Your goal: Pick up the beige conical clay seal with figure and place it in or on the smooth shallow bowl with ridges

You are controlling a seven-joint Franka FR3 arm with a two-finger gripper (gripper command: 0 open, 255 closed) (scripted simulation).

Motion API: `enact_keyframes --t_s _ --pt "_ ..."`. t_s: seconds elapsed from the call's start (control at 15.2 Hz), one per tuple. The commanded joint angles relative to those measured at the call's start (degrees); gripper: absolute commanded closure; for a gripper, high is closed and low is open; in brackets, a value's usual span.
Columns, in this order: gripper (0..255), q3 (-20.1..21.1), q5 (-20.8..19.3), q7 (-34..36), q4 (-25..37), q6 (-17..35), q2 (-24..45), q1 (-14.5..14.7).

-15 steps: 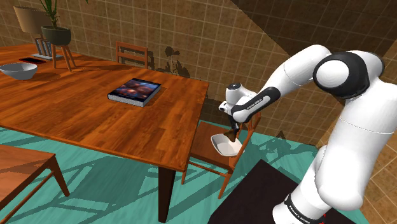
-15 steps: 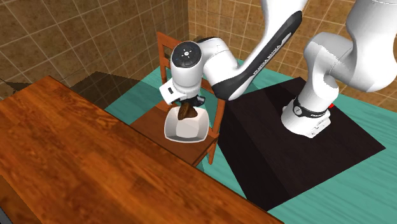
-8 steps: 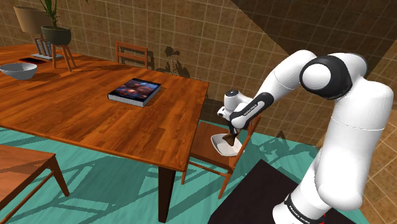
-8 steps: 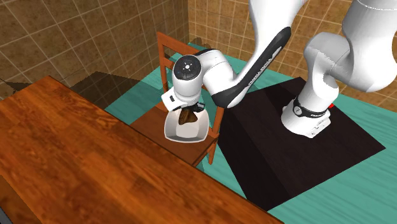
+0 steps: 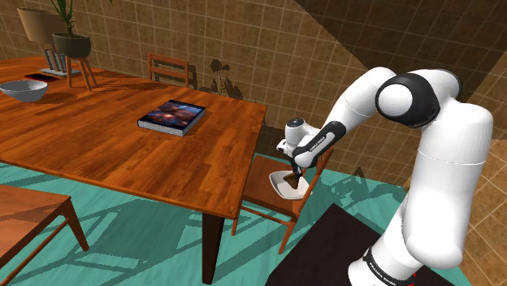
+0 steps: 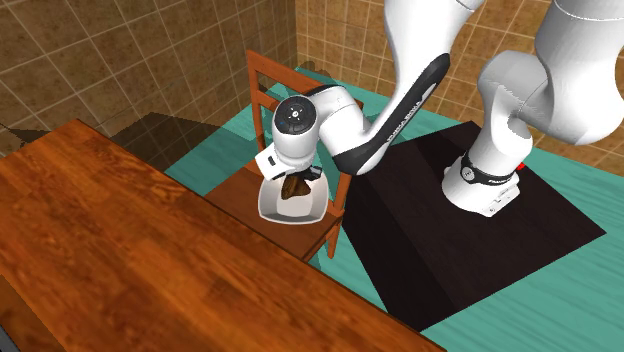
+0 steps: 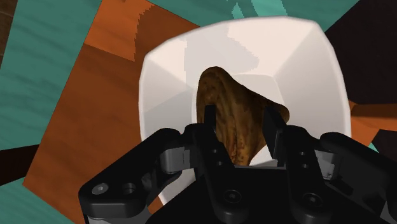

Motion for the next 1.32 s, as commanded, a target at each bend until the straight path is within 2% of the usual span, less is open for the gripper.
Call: enact_keyframes --t_s 0.0,0.07,0.13,0.46,0.73,1.25 --pt "255 0.0 0.0 0.0 0.0 0.0 0.0 0.0" --pt "255 0.0 0.0 0.0 0.0 0.0 0.0 0.0" --pt "0 0.0 0.0 0.0 0.0 0.0 0.0 0.0" --pt "0 0.0 0.0 0.0 0.0 0.0 0.0 0.0" --pt "0 0.4 0.1 -0.1 0.0 -7.5 -7.0 2.2" --pt "0 0.4 0.1 -0.1 0.0 -7.5 -7.0 2.2"
